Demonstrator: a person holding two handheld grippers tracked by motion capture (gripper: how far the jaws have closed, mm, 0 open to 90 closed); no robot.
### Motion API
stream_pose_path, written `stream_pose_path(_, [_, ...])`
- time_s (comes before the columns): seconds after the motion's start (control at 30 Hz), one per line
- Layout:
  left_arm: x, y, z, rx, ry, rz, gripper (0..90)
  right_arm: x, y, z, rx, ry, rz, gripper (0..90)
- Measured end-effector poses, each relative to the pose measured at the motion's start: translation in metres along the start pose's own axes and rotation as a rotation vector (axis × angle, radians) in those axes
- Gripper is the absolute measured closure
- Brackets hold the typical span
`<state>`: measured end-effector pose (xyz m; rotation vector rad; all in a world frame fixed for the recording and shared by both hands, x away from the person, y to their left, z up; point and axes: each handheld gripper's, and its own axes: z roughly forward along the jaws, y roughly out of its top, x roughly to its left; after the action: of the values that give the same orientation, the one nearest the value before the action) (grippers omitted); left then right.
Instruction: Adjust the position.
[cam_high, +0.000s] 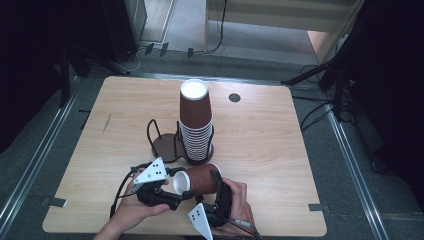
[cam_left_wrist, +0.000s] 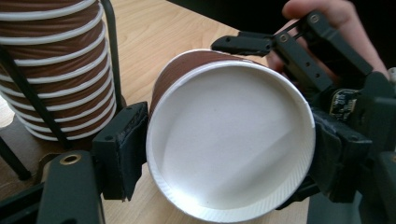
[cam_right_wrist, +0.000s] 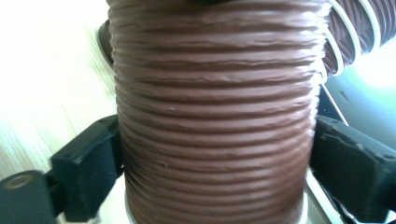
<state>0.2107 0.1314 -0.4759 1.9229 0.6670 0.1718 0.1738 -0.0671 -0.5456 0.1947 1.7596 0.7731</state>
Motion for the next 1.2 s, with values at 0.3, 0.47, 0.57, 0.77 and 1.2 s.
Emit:
stream_pose_path(0.3, [0.003, 0.000, -0.005, -0.070, 0.000, -0.014, 23.9, -0.009, 0.006, -0.005, -0.023, 0.022, 0.067, 0.0])
stream_pose_path(0.47, [0.003, 0.000, -0.009, -0.125, 0.039, -0.009, 24.0, -0.015, 0.013, -0.010, -0.049, 0.026, 0.107, 0.0])
stream_pose_path(0.57, [0.003, 0.001, -0.012, -0.160, 0.055, 0.008, 24.0, -0.019, 0.017, -0.012, -0.062, 0.026, 0.137, 0.0])
stream_pose_path(0.77, [0.004, 0.002, -0.018, -0.211, 0.082, 0.001, 24.0, -0.029, 0.025, -0.017, -0.085, 0.007, 0.215, 0.0])
stream_pose_path(1.2, [0.007, 0.002, -0.027, -0.323, 0.103, -0.003, 24.0, -0.049, 0.026, -0.019, -0.066, -0.051, 0.421, 0.0])
